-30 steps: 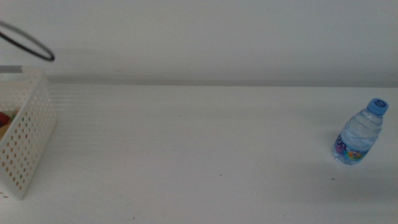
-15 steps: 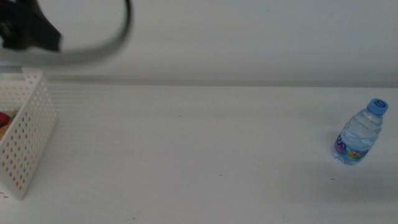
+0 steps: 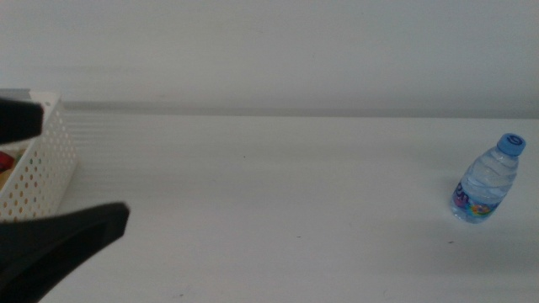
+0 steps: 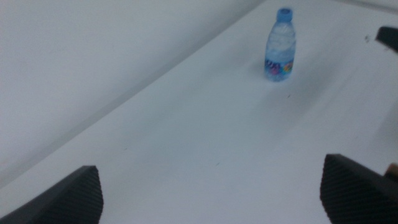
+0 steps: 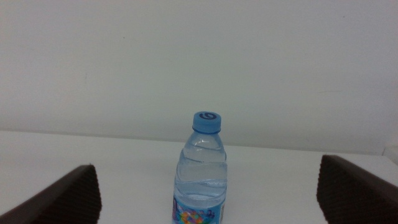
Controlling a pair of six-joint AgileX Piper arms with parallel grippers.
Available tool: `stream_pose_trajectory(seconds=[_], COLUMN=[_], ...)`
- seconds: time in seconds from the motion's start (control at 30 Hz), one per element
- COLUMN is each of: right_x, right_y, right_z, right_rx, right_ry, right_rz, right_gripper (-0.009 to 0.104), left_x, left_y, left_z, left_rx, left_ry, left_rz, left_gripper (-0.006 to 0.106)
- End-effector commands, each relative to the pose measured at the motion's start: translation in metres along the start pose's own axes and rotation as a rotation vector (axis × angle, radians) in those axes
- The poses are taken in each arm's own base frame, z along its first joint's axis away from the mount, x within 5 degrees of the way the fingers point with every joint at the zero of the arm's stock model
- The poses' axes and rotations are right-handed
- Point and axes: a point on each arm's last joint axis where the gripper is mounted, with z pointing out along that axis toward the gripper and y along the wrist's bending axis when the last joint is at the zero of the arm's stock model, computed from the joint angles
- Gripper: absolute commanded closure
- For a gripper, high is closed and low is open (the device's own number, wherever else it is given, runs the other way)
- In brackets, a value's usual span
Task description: Use arms to grab the bottles and put them into the dustbin to the left of the table.
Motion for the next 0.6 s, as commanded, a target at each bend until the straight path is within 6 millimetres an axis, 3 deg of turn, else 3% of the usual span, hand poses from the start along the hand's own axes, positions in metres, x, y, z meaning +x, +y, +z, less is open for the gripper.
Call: stream_pose_trajectory(seconds=[0.0,0.13,0.57], right_x=[0.0111,0.0111,0.0111], right_y=[0.001,0.001,0.001], right_z=[-0.001,-0.001,-0.001], right_rx=[0.008,0.008,0.008], right_ry=[-0.007,-0.007,-0.007], right_rz=[-0.008,-0.008,-0.008], right_gripper=[0.002,0.002,0.002], left_x=[0.0051,0.0081,0.002], left_y=[-0.0049,-0.0071,-0.0046], left_z=[-0.0074,-0.0103,-0.0106], left_rx=[0.018,0.035,0.011], left_ry=[-0.053,-0.021,-0.089], left_rz=[-0.05,-0.137,-0.137], left_gripper=[0.007,0.007,0.007])
